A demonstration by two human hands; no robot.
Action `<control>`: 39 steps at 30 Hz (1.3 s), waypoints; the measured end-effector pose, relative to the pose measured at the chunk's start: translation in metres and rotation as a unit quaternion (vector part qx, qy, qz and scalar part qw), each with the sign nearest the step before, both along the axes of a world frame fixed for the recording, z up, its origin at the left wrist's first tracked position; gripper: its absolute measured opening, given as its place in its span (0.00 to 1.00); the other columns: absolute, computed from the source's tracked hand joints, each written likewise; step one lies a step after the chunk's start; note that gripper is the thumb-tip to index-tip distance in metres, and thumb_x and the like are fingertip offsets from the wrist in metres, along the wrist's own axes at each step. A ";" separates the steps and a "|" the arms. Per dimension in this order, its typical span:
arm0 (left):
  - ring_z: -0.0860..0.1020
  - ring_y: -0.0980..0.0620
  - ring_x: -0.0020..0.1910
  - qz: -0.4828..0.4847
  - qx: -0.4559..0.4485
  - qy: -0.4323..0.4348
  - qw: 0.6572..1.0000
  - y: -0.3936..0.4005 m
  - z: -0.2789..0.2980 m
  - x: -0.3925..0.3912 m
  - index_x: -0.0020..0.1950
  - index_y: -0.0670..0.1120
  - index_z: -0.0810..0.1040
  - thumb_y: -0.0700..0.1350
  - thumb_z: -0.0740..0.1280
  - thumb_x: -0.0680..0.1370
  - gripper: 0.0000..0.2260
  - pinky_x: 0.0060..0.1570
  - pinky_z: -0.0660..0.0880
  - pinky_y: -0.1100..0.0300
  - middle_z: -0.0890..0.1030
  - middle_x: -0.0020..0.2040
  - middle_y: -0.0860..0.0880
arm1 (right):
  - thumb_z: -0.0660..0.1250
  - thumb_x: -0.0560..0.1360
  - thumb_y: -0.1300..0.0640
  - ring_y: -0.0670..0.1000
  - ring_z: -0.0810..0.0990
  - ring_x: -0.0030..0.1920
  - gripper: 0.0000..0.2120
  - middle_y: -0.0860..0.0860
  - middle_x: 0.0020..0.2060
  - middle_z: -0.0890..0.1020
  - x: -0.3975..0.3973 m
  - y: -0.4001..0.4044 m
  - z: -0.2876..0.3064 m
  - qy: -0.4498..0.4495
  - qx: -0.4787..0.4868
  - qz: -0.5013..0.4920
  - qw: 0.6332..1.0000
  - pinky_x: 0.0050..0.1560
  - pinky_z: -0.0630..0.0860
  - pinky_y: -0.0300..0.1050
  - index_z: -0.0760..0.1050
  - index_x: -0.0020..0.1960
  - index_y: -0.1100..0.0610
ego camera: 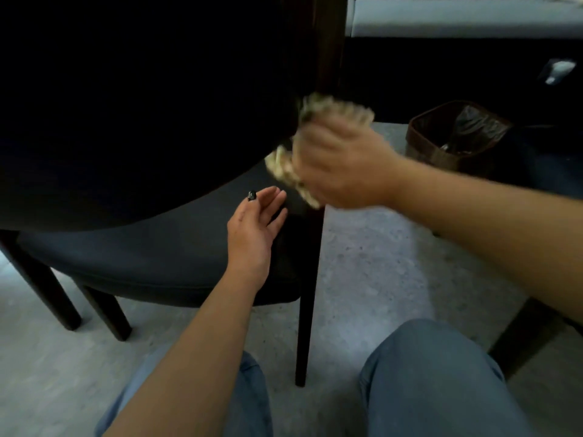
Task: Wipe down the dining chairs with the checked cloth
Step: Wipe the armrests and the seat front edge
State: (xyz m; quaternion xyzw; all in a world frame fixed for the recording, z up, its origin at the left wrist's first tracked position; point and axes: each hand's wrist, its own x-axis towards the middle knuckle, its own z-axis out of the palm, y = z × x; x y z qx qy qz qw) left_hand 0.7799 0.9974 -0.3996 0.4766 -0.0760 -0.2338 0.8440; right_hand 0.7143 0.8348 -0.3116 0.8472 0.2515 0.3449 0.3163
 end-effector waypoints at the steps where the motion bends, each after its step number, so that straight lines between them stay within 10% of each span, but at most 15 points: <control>1: 0.80 0.46 0.59 0.006 0.003 0.005 1.000 0.000 0.000 -0.001 0.54 0.39 0.77 0.41 0.53 0.85 0.14 0.60 0.77 0.51 0.81 0.55 0.41 | 0.61 0.75 0.59 0.59 0.81 0.48 0.10 0.57 0.41 0.82 0.006 0.004 0.012 -0.017 0.023 -0.029 0.999 0.62 0.70 0.54 0.80 0.43 0.61; 9: 0.76 0.47 0.64 0.052 0.014 -0.006 0.999 0.002 0.001 -0.009 0.53 0.42 0.77 0.40 0.53 0.85 0.13 0.65 0.73 0.51 0.79 0.57 0.44 | 0.64 0.72 0.51 0.56 0.79 0.43 0.13 0.55 0.40 0.82 -0.017 0.044 -0.044 0.223 -0.086 -0.110 0.965 0.56 0.72 0.51 0.82 0.45 0.59; 15: 0.72 0.53 0.68 0.076 0.206 -0.261 0.940 0.006 -0.014 -0.016 0.64 0.46 0.76 0.44 0.56 0.81 0.15 0.70 0.67 0.59 0.74 0.69 0.47 | 0.62 0.77 0.64 0.62 0.64 0.72 0.21 0.62 0.70 0.67 -0.049 0.012 -0.057 0.061 0.297 -0.030 0.953 0.73 0.58 0.58 0.68 0.69 0.66; 18: 0.64 0.55 0.73 0.084 0.269 -0.407 0.869 0.002 -0.020 -0.026 0.70 0.43 0.71 0.43 0.56 0.80 0.19 0.72 0.59 0.64 0.68 0.74 0.48 | 0.58 0.78 0.65 0.59 0.61 0.74 0.22 0.63 0.72 0.61 -0.044 0.062 -0.081 0.002 0.601 -0.044 0.798 0.74 0.60 0.53 0.61 0.72 0.67; 22: 0.61 0.55 0.75 0.075 0.302 -0.435 0.845 -0.003 -0.020 -0.026 0.73 0.41 0.68 0.41 0.55 0.80 0.20 0.75 0.58 0.55 0.67 0.75 0.46 | 0.54 0.82 0.57 0.49 0.78 0.59 0.17 0.54 0.58 0.80 -0.002 0.098 -0.054 -0.184 0.914 -0.014 0.362 0.61 0.74 0.45 0.73 0.66 0.61; 24: 0.62 0.56 0.74 0.078 0.309 -0.434 0.843 -0.002 -0.021 -0.026 0.72 0.41 0.68 0.42 0.55 0.80 0.20 0.74 0.57 0.63 0.67 0.74 0.45 | 0.54 0.82 0.57 0.51 0.79 0.54 0.15 0.53 0.53 0.81 0.001 0.101 -0.078 -0.173 0.937 -0.067 0.295 0.57 0.76 0.46 0.76 0.61 0.57; 28: 0.63 0.56 0.74 0.045 0.289 -0.479 0.828 -0.002 -0.024 -0.026 0.71 0.41 0.70 0.42 0.55 0.79 0.21 0.72 0.58 0.68 0.68 0.72 0.50 | 0.55 0.82 0.60 0.52 0.80 0.55 0.14 0.51 0.53 0.82 -0.043 0.116 -0.147 0.004 0.937 -0.194 0.291 0.60 0.76 0.53 0.77 0.61 0.54; 32: 0.69 0.54 0.70 0.053 0.262 -0.468 0.842 -0.003 -0.025 -0.020 0.68 0.42 0.73 0.39 0.59 0.77 0.19 0.70 0.64 0.64 0.72 0.68 0.50 | 0.52 0.81 0.67 0.38 0.72 0.65 0.22 0.42 0.65 0.74 -0.078 0.150 -0.147 0.029 0.921 -0.153 0.357 0.65 0.66 0.29 0.68 0.71 0.50; 36: 0.79 0.52 0.60 0.050 0.205 -0.382 0.900 0.000 -0.021 -0.017 0.58 0.46 0.80 0.46 0.60 0.76 0.15 0.62 0.74 0.55 0.82 0.58 0.48 | 0.52 0.80 0.65 0.40 0.60 0.73 0.24 0.41 0.73 0.62 -0.064 0.140 -0.118 -0.038 0.815 -0.095 0.571 0.71 0.59 0.34 0.59 0.74 0.50; 39: 0.80 0.45 0.59 0.046 0.097 -0.163 0.981 0.003 -0.009 -0.009 0.53 0.37 0.81 0.44 0.60 0.77 0.14 0.62 0.75 0.51 0.83 0.53 0.43 | 0.54 0.78 0.71 0.53 0.58 0.76 0.23 0.59 0.74 0.61 -0.059 0.120 -0.133 -0.036 0.683 -0.094 0.724 0.74 0.58 0.51 0.62 0.72 0.66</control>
